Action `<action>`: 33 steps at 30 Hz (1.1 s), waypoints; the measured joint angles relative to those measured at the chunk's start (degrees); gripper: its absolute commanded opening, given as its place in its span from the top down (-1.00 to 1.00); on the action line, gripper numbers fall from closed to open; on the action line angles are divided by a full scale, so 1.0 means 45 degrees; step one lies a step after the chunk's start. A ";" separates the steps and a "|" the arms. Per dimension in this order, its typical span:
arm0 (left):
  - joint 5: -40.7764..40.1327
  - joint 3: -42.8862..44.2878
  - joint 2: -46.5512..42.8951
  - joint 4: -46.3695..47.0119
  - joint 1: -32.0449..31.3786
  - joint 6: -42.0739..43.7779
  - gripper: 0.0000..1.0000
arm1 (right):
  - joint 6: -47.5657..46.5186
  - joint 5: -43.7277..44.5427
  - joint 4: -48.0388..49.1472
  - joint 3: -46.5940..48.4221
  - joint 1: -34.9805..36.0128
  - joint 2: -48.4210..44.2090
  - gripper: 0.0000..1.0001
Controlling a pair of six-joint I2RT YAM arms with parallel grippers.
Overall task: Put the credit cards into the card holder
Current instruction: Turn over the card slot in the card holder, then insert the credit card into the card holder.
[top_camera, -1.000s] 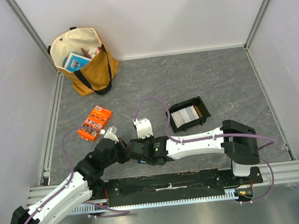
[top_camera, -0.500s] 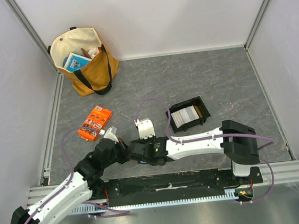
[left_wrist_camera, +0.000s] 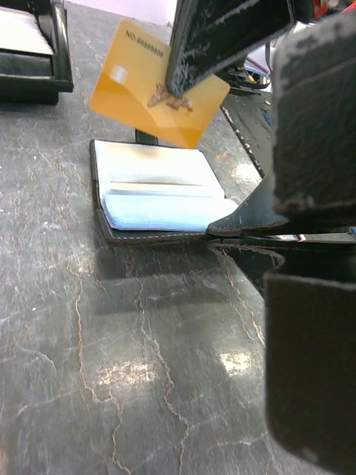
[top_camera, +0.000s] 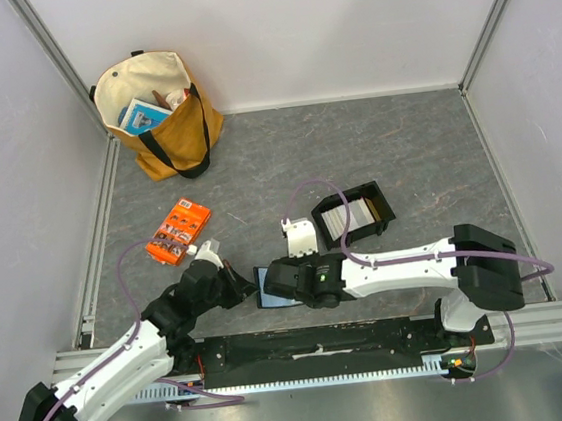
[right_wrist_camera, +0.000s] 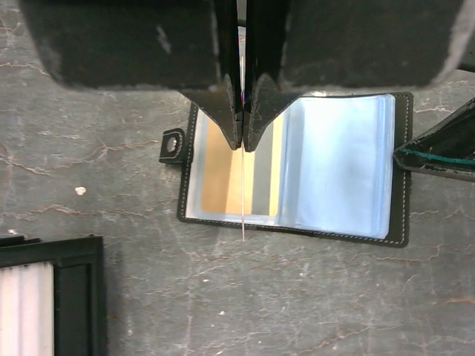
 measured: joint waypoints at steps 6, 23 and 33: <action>-0.0019 0.0000 0.0486 0.0000 0.0000 0.0000 0.96 | -0.0029 -0.0447 0.0719 -0.0996 -0.0549 -0.1073 1.00; -0.0355 -0.0102 0.1826 0.0117 0.0000 0.0000 0.96 | -0.0287 -0.6178 0.7728 -0.4920 -0.2754 -0.2283 1.00; -0.0355 -0.0102 0.1967 0.0189 0.0000 0.0000 0.96 | 0.0325 -0.7616 0.9568 -0.6071 -0.3322 -0.1899 1.00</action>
